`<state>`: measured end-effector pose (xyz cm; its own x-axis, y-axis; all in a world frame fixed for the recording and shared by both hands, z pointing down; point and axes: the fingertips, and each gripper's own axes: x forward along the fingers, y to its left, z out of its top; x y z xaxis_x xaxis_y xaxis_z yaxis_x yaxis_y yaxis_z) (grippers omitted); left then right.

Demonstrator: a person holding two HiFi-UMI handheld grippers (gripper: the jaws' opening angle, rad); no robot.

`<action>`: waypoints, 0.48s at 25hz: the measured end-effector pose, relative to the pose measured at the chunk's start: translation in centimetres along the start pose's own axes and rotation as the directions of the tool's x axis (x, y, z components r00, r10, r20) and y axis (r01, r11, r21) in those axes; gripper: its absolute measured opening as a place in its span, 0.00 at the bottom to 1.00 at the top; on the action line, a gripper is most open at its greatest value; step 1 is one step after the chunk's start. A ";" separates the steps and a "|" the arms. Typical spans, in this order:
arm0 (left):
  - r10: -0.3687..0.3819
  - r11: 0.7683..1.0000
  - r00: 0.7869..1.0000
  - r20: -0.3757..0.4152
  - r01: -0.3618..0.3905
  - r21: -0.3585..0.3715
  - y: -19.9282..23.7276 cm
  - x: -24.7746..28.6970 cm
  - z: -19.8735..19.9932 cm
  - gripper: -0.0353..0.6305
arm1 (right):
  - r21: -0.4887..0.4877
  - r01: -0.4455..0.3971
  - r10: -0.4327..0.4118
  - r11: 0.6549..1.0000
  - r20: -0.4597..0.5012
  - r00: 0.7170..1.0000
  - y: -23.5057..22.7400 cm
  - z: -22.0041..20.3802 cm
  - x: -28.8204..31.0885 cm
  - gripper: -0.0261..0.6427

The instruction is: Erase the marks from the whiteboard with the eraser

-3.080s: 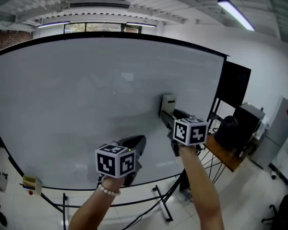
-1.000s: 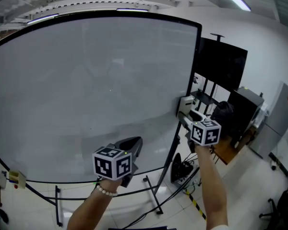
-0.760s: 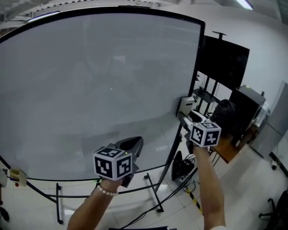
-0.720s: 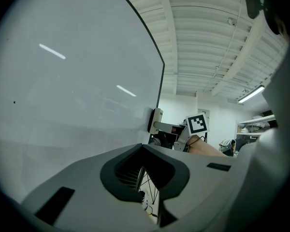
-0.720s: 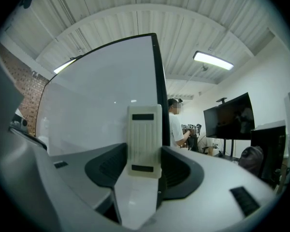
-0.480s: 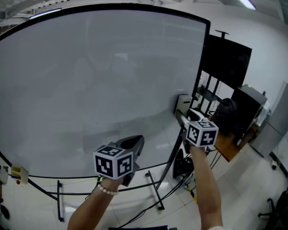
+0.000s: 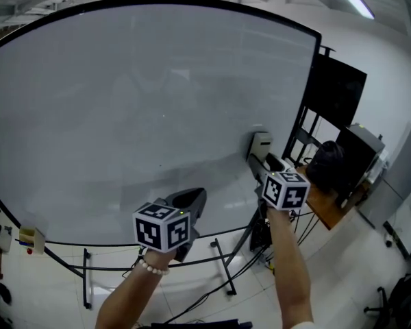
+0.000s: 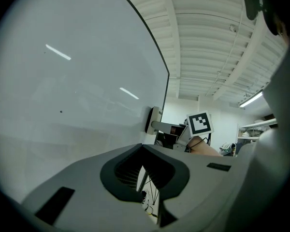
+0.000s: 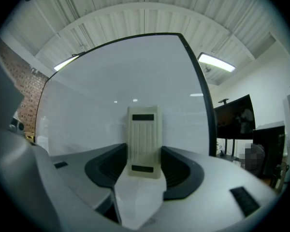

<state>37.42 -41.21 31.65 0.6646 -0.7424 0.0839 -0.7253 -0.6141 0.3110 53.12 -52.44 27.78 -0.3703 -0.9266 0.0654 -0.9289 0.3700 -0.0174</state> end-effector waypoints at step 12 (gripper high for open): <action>-0.010 1.000 1.000 -0.020 0.010 0.002 6.9 -8.7 1.2 0.03 | -0.009 0.003 -0.003 1.000 -0.003 1.000 13.2 0.6 1.4 0.41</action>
<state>26.44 -39.30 31.91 0.6755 -0.7306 0.0995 -0.7188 -0.6225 0.3095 40.36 -48.95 27.10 -0.3677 -0.9274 0.0688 -0.9298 0.3681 -0.0078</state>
